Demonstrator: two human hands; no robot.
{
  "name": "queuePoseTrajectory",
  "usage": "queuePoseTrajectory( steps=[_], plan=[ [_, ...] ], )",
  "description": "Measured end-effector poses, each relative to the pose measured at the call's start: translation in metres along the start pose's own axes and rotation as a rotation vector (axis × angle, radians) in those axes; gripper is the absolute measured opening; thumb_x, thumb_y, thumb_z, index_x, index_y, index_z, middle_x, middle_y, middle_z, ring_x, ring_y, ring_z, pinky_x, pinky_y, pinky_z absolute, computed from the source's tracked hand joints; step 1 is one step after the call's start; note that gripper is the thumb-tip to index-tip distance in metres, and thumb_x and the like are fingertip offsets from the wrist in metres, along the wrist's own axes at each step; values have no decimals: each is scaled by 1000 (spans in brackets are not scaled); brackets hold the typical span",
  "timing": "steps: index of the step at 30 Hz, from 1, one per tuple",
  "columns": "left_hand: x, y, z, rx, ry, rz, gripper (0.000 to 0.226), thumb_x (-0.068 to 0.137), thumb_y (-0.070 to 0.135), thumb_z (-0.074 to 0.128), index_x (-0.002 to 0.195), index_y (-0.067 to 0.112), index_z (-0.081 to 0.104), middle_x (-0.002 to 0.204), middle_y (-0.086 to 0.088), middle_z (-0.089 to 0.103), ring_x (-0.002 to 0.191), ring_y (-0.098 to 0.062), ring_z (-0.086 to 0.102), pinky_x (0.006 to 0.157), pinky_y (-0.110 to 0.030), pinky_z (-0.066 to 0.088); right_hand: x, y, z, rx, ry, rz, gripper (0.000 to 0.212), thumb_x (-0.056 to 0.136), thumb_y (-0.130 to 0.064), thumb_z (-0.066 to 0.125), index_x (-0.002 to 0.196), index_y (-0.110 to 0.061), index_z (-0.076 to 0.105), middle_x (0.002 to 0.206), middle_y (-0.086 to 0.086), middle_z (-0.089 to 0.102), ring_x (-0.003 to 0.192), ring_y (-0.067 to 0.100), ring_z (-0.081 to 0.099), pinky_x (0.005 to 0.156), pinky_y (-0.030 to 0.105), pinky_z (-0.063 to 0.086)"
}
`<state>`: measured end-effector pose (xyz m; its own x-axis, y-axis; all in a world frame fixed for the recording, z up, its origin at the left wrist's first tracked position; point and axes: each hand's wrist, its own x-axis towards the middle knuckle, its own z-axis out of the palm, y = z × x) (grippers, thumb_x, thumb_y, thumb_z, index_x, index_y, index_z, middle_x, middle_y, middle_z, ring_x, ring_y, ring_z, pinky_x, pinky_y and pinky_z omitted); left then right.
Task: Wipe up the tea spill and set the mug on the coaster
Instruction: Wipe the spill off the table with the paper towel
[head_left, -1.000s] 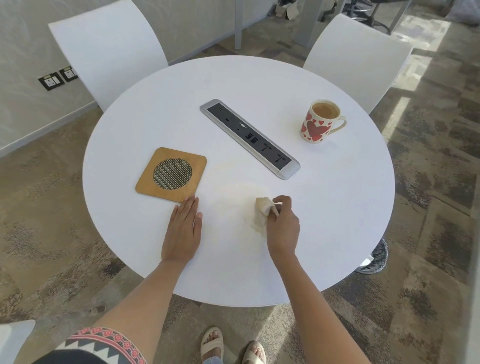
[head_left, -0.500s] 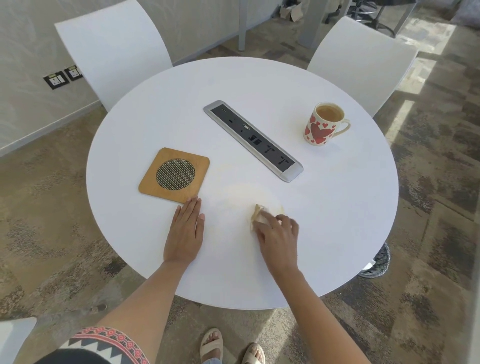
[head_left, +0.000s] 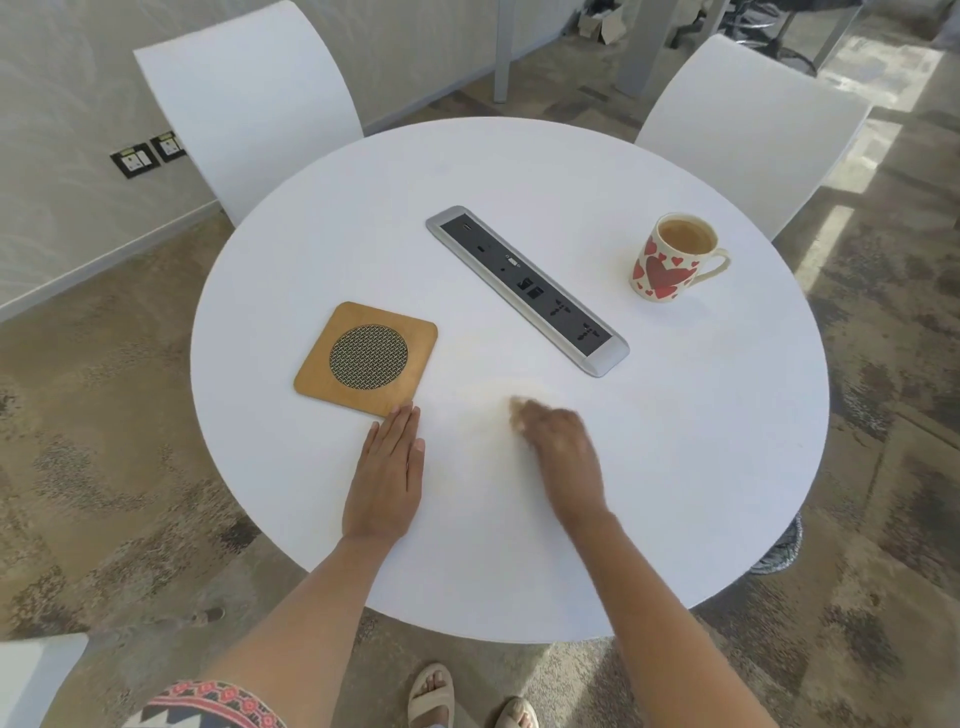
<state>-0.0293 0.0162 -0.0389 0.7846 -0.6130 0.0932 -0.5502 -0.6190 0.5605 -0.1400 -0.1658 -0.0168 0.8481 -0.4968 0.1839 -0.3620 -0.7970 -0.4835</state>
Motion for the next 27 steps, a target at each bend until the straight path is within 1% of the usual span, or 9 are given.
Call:
queuePoseTrajectory(
  steps=[4,6,10,14,16,19,22,25,27],
  plan=[
    [1,-3,2,-8,-8,6,51,99,29,19,145,12,29,154,3,27,142,-3,15,119,-25,5,50,2,10,-54,98,135,42,93,0,49,134,-10,50,128,-1,59,104,26,47,77,31,46],
    [1,-5,4,-8,-6,9,52,98,30,17,145,12,29,154,4,27,142,-1,14,119,-25,5,63,-8,22,-100,17,38,39,95,-3,46,134,-10,49,130,0,57,105,25,47,78,32,46],
    [0,-4,2,-41,14,2,52,98,30,19,146,13,27,153,4,27,141,2,14,118,-23,5,51,-35,42,-107,-91,-187,30,92,-44,49,110,-22,59,115,2,63,86,5,54,77,26,45],
    [1,-2,0,-62,-1,-12,53,97,30,18,146,12,26,153,1,28,139,3,15,118,-23,4,3,-54,36,64,-87,-498,29,83,6,55,108,-5,68,105,4,72,87,24,59,78,27,52],
    [1,-1,0,-57,-9,-19,54,96,30,17,146,12,23,154,0,27,139,2,14,118,-22,2,-20,-52,31,121,-199,-598,37,82,12,47,108,-5,68,114,4,70,89,24,58,82,23,46],
    [0,1,-1,-50,-13,-27,55,95,31,15,147,14,21,155,2,25,138,3,12,117,-20,0,-38,-41,23,123,-252,-663,50,77,19,52,118,-6,65,121,4,67,96,27,63,81,30,53],
    [-1,1,-2,-42,0,-23,54,96,31,17,147,13,23,154,3,26,138,4,12,117,-20,1,-34,-23,13,112,-185,-568,45,82,10,42,116,-6,67,120,3,68,96,25,64,78,29,56],
    [-2,0,-1,-24,3,-18,55,96,31,17,147,13,22,154,4,25,139,4,12,118,-21,1,-18,3,2,94,-66,-210,38,91,0,50,120,-19,65,114,1,66,98,19,59,84,30,52],
    [-2,-1,0,-18,4,-18,55,96,32,16,147,14,22,155,5,24,138,5,11,117,-21,0,-10,24,-9,51,34,32,33,93,-7,52,119,-24,63,102,-1,60,94,17,56,79,28,49]
  ],
)
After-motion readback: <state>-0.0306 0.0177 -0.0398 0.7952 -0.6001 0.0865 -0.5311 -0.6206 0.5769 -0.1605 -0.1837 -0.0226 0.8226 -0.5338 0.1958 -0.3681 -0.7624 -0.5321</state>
